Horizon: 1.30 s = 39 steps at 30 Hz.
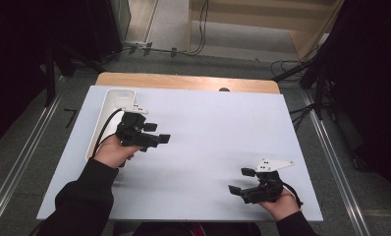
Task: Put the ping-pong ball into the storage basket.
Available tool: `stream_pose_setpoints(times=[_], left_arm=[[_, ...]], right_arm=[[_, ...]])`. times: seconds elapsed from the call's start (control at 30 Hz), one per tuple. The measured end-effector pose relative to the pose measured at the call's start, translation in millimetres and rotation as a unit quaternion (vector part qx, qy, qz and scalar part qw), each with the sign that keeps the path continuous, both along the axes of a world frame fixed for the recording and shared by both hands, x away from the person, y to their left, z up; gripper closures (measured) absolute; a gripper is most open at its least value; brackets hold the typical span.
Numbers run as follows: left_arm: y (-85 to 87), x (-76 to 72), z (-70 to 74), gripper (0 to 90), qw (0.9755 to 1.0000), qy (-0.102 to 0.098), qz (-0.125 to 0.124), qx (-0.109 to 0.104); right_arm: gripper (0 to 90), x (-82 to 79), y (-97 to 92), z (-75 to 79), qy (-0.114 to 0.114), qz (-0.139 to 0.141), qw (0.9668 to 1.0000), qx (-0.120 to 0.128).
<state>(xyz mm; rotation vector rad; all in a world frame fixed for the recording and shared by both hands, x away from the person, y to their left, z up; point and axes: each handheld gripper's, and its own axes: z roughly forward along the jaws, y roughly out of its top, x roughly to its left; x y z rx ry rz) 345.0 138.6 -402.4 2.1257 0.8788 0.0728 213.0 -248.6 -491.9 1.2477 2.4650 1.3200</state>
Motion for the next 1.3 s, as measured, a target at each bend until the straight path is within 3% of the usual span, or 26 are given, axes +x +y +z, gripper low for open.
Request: stream_pose_setpoints(times=[0.23,0.57,0.67,0.9,1.3], left_arm=[[-3.1,-7.9,-3.0,28.0,0.9998,-0.003,-0.009,0.015],[-4.1,-19.0,-10.9,28.1,0.9999,0.002,-0.011,0.004],[-4.8,-21.3,-14.8,28.1,0.9998,0.005,-0.018,0.005],[-7.4,-26.8,-19.8,27.9,0.9997,-0.008,-0.02,0.013],[-4.6,-36.0,-32.5,26.0,0.9992,-0.002,-0.034,0.021]], right_arm=[[12.7,-0.8,-0.2,0.4,0.003,0.0,1.0,0.001],[12.7,-1.2,-0.1,0.6,0.001,0.004,1.0,0.0],[12.7,-1.0,-0.3,0.6,0.0,0.003,1.0,0.001],[12.7,-1.1,-0.3,0.6,0.002,0.003,1.0,0.001],[12.7,-1.4,-0.4,0.6,0.0,0.004,1.0,-0.001]])
